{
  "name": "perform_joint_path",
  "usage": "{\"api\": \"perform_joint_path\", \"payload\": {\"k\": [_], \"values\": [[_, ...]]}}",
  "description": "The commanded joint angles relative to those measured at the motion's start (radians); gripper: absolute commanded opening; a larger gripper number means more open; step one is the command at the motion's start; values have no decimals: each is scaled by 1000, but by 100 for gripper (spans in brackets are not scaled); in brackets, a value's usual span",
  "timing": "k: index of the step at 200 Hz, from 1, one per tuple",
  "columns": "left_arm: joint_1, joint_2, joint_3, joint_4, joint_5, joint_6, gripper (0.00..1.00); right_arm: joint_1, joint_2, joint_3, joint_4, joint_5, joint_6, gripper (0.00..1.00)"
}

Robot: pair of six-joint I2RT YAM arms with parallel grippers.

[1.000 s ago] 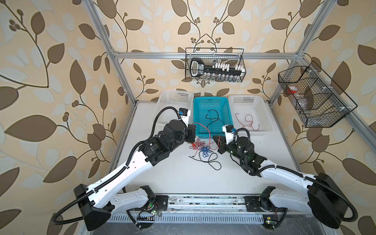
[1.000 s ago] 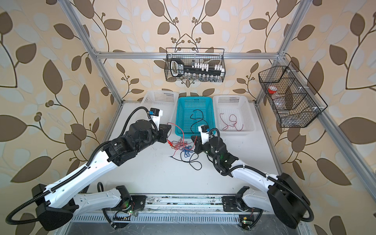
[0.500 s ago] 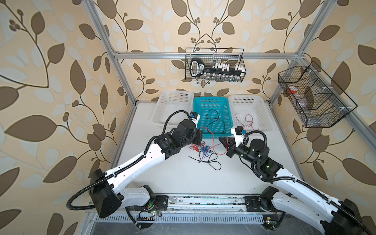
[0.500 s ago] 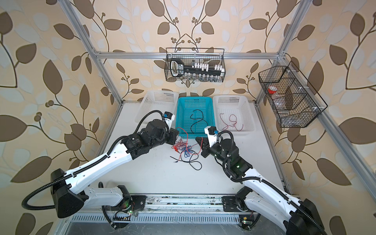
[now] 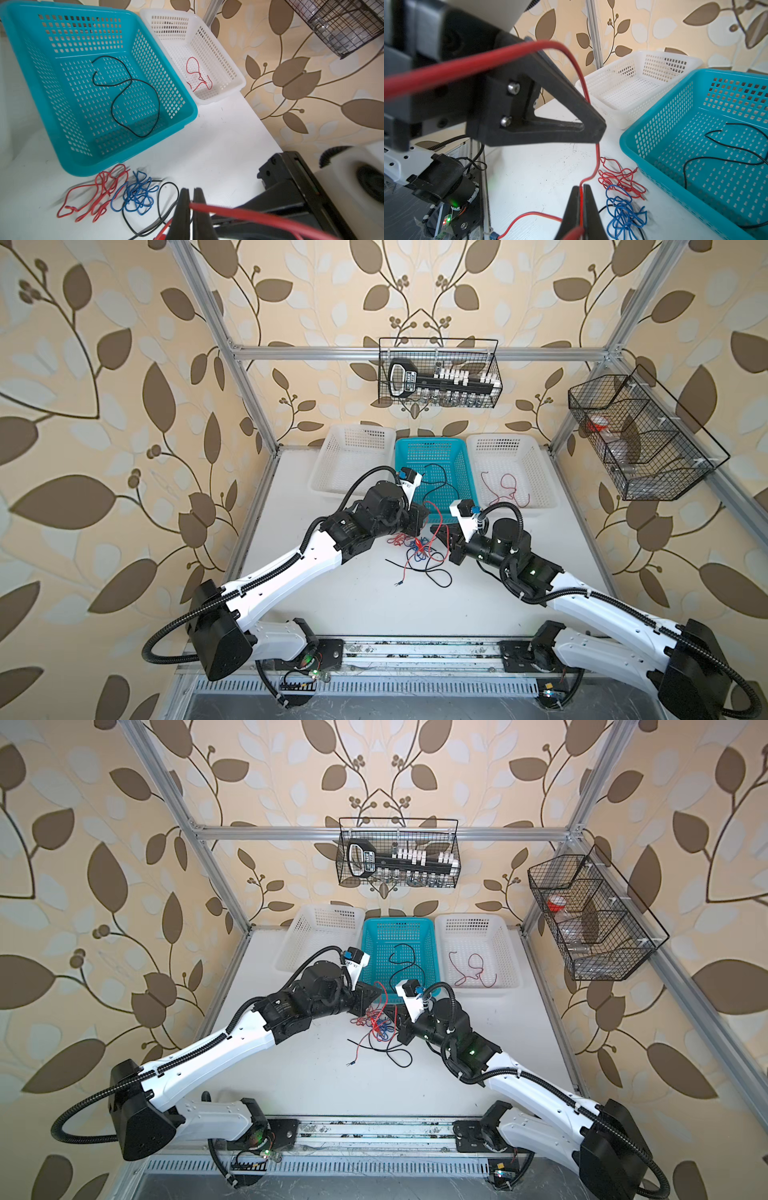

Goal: Untangle and sort cables by color
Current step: Place the cable in the container.

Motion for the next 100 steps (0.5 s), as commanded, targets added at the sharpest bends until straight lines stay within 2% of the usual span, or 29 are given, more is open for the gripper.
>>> {"api": "perform_joint_path", "payload": {"k": [1,49,92,100], "values": [[9,5,5,65,78,-52,0,5,19,24,63,-1,6,1],[9,3,0,82,111,-82,0,0,56,37,95,73,20,9],[9,12,7,82,114,-80,0,-26,95,57,133,84,28,10],[8,15,9,80,113,-79,0,-28,102,63,142,80,29,7]]}}
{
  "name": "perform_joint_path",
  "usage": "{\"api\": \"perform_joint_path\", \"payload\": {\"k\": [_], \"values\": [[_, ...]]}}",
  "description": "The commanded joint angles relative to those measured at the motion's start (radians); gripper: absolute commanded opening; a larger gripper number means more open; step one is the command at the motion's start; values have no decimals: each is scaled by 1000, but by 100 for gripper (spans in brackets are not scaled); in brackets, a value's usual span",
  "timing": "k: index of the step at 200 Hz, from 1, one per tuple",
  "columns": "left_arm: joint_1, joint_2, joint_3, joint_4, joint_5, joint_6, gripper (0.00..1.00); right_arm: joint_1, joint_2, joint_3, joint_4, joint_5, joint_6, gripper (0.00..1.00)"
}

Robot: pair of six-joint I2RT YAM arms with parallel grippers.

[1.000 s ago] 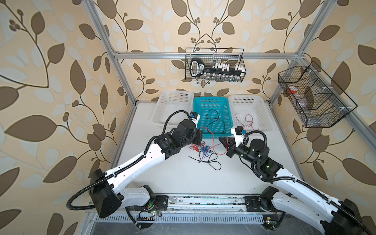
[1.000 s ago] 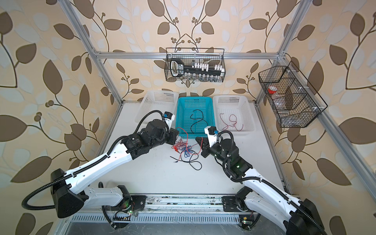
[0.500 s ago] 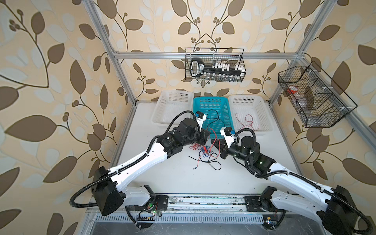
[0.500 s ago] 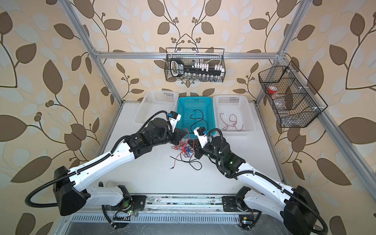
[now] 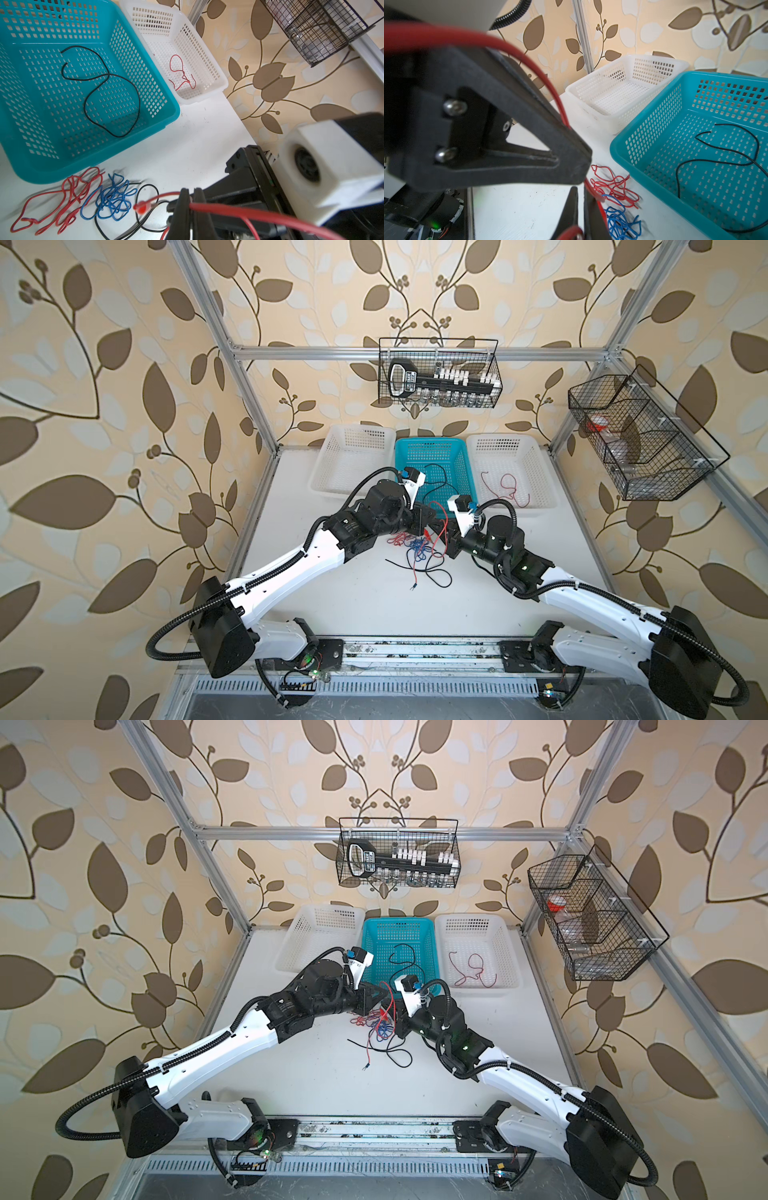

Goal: Untangle and sort cables by color
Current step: Place the cable in the container.

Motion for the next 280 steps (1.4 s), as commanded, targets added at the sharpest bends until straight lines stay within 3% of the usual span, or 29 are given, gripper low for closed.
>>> {"api": "perform_joint_path", "payload": {"k": [1,8,63,78,110,146,171,217,251,280], "values": [[9,2,8,28,36,-14,0,-13,20,51,57,24,9,6],[9,4,10,28,33,-11,0,-17,27,56,63,18,9,0],[9,8,28,-8,-42,20,0,-36,21,48,80,25,14,0],[9,5,31,-25,-79,35,11,-50,-2,24,78,42,20,0],[8,3,34,-29,-104,53,7,-79,-68,-20,52,76,21,0],[9,16,50,-26,-87,56,3,-79,-97,-23,-17,33,-77,0],[9,26,58,-36,-94,57,5,-94,-77,-6,-55,99,-81,0],[8,4,57,-92,-184,81,26,-198,-16,237,-279,116,-36,0],[9,-56,37,-116,-274,113,31,-295,7,470,-490,115,-36,0],[10,-93,21,-139,-338,129,33,-436,12,617,-568,62,25,0]]}}
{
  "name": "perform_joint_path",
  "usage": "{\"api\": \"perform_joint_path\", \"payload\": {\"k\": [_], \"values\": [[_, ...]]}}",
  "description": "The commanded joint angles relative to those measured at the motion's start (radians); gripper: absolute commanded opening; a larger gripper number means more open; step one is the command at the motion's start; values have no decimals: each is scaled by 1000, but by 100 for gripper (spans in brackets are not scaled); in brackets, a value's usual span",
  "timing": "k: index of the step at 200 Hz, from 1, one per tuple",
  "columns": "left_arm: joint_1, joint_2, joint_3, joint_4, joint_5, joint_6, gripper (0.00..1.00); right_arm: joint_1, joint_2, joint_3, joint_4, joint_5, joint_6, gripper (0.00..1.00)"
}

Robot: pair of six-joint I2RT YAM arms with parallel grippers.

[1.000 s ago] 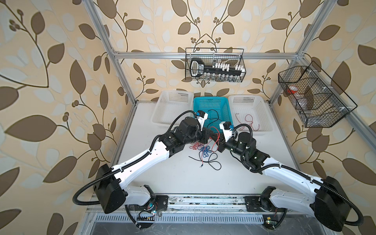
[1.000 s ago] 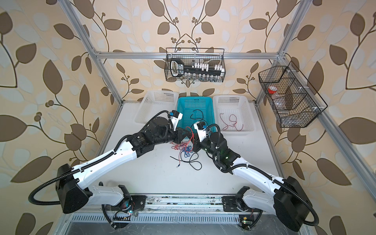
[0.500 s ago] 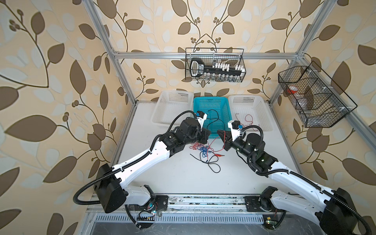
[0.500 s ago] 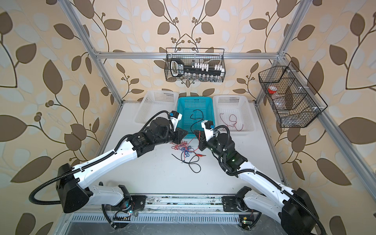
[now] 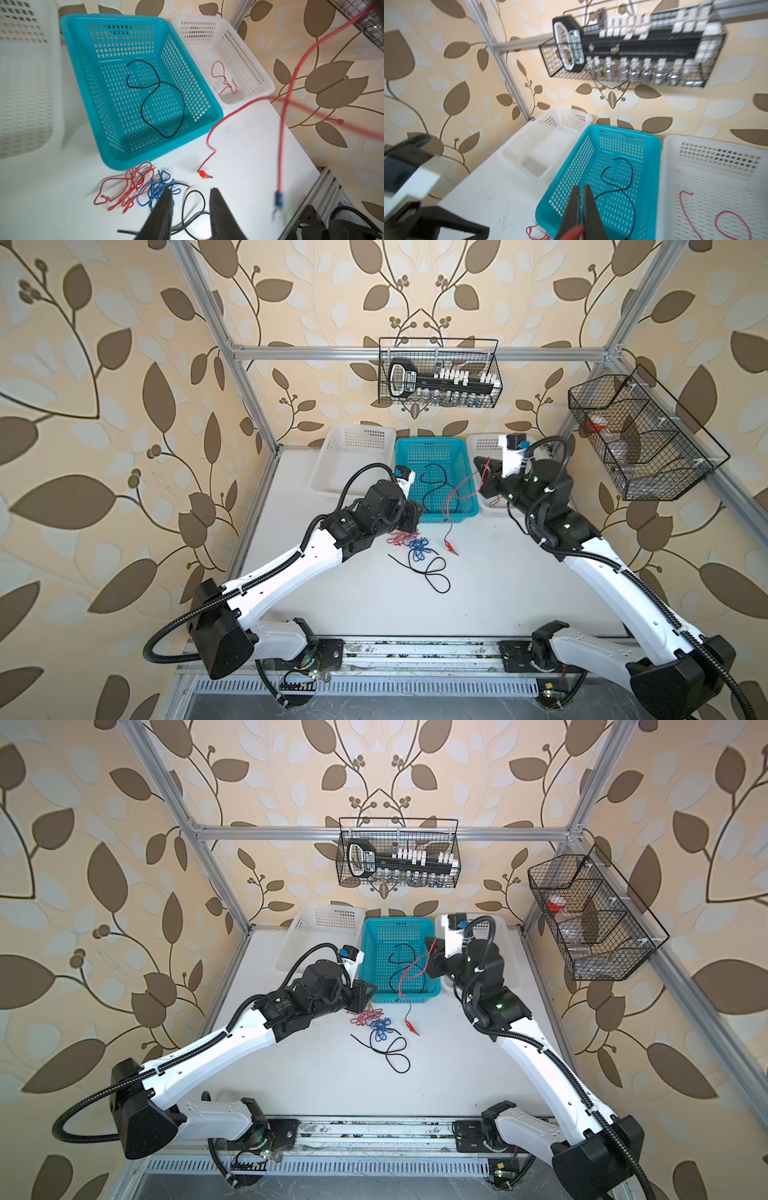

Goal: Untangle and sort cables by color
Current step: Place the cable in the container.

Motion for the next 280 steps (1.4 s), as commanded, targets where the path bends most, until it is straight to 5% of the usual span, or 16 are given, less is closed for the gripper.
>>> {"api": "perform_joint_path", "payload": {"k": [1,122,240,280], "values": [[4,-67,2,-19,-91,37,34,-93,4,102,-131,-34,48,0],[3,-113,-66,-45,-124,14,40,-428,158,290,18,-104,115,0],[3,-107,-127,-26,-116,15,70,-454,344,395,143,-109,53,0],[4,-108,-138,-20,-112,14,71,-450,388,295,180,-113,61,0]]}}
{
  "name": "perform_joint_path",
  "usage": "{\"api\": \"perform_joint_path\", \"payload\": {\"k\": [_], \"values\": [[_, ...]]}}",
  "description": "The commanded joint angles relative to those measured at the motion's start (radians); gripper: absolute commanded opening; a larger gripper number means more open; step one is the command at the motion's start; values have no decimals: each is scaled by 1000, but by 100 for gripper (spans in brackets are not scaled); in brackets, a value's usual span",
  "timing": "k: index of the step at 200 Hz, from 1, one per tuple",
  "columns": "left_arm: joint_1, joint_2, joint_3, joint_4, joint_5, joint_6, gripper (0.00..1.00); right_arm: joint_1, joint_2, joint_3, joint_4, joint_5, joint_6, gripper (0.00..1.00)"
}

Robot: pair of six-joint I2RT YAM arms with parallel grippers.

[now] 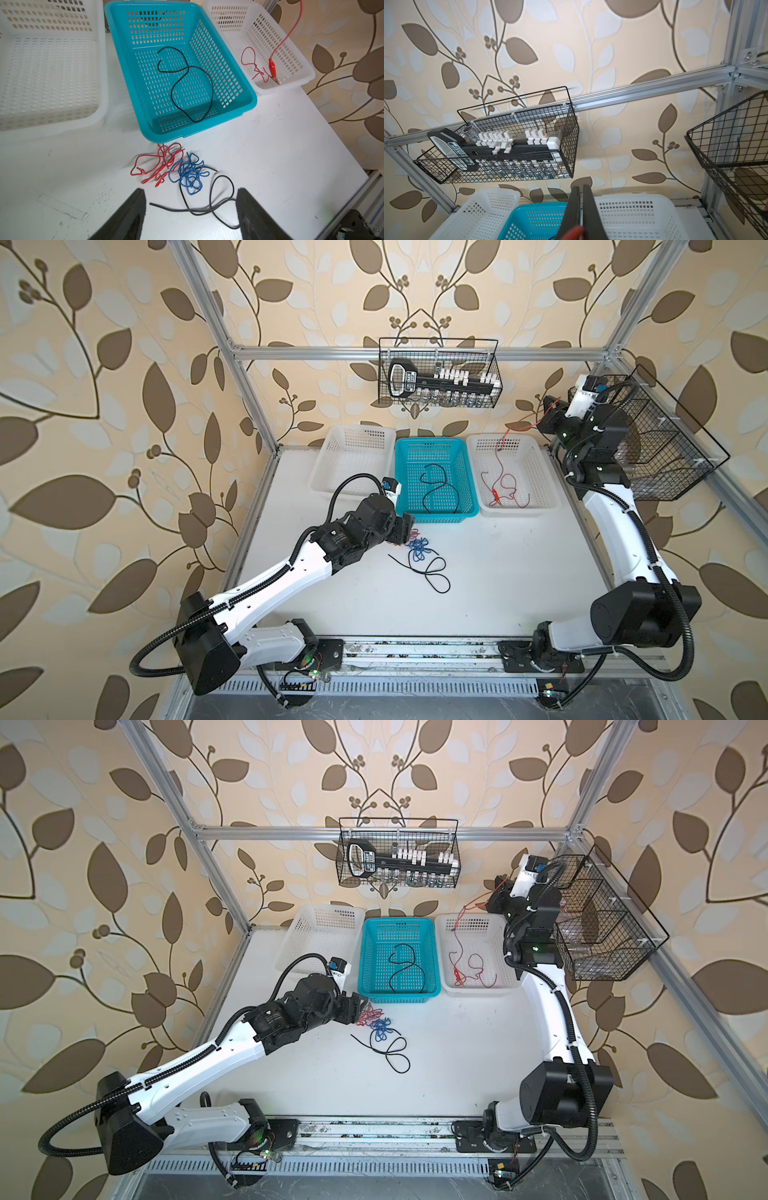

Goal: Untangle and sort cables by color
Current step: Place the cable in the container.

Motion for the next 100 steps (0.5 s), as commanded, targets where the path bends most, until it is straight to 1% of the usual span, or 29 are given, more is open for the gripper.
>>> {"api": "perform_joint_path", "payload": {"k": [1,28,55,71,79,89,100], "values": [[4,-23,-6,18,-12,-1,71,0,36,-66,25,-12,-11,0],[4,-22,-8,20,-9,1,71,17,40,-136,32,12,-48,0],[4,-21,-15,24,-8,0,72,57,11,-216,28,55,-116,0],[4,-24,-20,31,-10,-1,72,95,-19,-288,7,130,-148,0],[4,-26,-26,34,-13,-3,73,116,-37,-328,-4,192,-152,0],[4,-31,-32,40,-15,-6,74,138,-56,-377,-13,274,-134,0],[4,-36,-39,47,-14,-10,75,143,-70,-436,-14,311,-88,0]]}}
